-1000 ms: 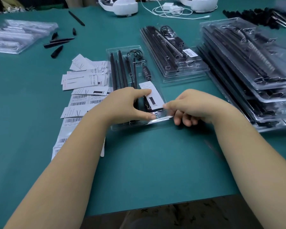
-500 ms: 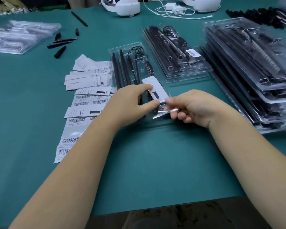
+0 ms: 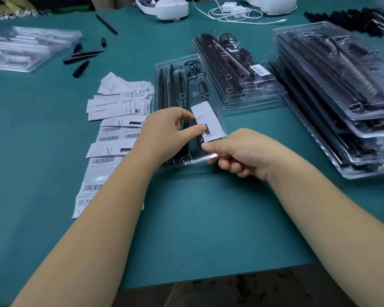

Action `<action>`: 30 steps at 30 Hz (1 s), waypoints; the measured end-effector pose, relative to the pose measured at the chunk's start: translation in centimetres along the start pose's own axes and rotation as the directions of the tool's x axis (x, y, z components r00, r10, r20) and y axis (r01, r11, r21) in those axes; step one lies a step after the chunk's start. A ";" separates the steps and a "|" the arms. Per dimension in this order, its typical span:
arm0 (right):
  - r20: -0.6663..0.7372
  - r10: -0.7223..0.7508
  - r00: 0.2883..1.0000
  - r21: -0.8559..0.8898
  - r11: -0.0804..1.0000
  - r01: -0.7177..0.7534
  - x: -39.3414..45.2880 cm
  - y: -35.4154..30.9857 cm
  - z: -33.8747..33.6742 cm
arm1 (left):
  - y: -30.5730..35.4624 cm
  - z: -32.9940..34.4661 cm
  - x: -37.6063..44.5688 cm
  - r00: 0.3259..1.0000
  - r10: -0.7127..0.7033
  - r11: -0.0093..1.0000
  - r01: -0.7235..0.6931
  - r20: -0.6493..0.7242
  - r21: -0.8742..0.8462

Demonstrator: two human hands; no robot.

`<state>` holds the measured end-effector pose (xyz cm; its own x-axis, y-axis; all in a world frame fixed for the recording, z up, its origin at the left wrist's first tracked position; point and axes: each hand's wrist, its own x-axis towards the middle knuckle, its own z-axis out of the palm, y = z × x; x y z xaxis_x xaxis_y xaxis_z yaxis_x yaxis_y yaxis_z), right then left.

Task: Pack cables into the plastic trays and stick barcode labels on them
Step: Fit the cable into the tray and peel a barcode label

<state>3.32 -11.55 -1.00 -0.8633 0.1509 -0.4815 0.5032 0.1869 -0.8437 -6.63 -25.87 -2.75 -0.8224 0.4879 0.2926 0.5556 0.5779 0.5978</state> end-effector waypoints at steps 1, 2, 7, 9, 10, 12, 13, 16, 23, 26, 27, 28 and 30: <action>-0.015 -0.002 1.000 0.024 1.000 0.002 0.0 0.0 0.1 | 0.0 0.0 0.0 1.000 -0.001 1.000 0.001 -0.005 -0.011; -0.036 0.000 0.999 0.061 0.998 0.002 0.0 0.0 0.2 | 0.0 0.0 0.0 1.000 0.000 1.000 -0.001 -0.011 -0.020; -0.097 0.017 0.995 0.219 0.976 0.005 0.1 -0.1 0.2 | 0.5 0.3 -0.3 0.998 -0.003 0.999 -0.001 -0.071 -0.050; -0.108 0.026 0.994 0.261 0.965 0.003 0.1 -0.2 0.1 | 0.7 0.4 -0.5 0.997 0.011 0.999 -0.014 -0.083 -0.038; -0.112 0.026 0.993 0.275 0.962 0.006 0.1 -0.1 0.1 | 0.9 0.5 -0.6 0.996 0.014 0.999 -0.017 -0.084 -0.030; -0.130 0.013 0.991 0.269 0.963 0.023 0.2 0.0 0.1 | 1.0 0.6 -0.6 0.996 0.004 1.000 -0.005 -0.089 -0.017; -0.150 0.001 0.989 0.253 0.967 0.038 0.2 -0.1 0.2 | 1.1 0.6 -0.6 0.996 -0.008 1.000 0.007 -0.092 -0.016; -0.282 -0.077 0.956 0.145 0.982 0.122 0.2 -0.2 0.6 | 1.1 0.4 -0.4 0.996 -0.027 1.000 0.027 -0.085 -0.006; -0.612 -0.577 0.541 -0.439 0.817 0.374 -0.6 0.2 0.6 | 1.6 -0.2 -0.1 0.984 -0.158 0.916 0.176 0.080 -0.360; -0.581 -0.771 0.261 -0.595 0.621 0.510 -1.2 0.1 0.8 | 2.5 -0.8 0.4 0.938 -0.252 0.660 0.346 0.237 -0.667; -0.553 -0.817 0.163 -0.629 0.538 0.562 -1.3 0.1 0.8 | 2.8 -1.0 0.4 0.928 -0.263 0.536 0.367 0.262 -0.761; -0.521 -0.851 0.072 -0.653 0.452 0.607 -1.5 0.1 0.8 | 2.9 -1.3 0.3 0.925 -0.257 0.409 0.366 0.279 -0.836; -0.441 -0.894 -0.077 -0.691 0.284 0.665 -2.0 0.0 0.9 | 3.0 -1.8 0.1 0.921 -0.236 0.204 0.359 0.310 -0.911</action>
<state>5.03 -12.76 -0.29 -0.3666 0.2497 0.8962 -0.4056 0.8241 -0.3955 -5.27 -25.26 0.48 -0.8503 0.5161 -0.1028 -0.2934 -0.3027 0.9068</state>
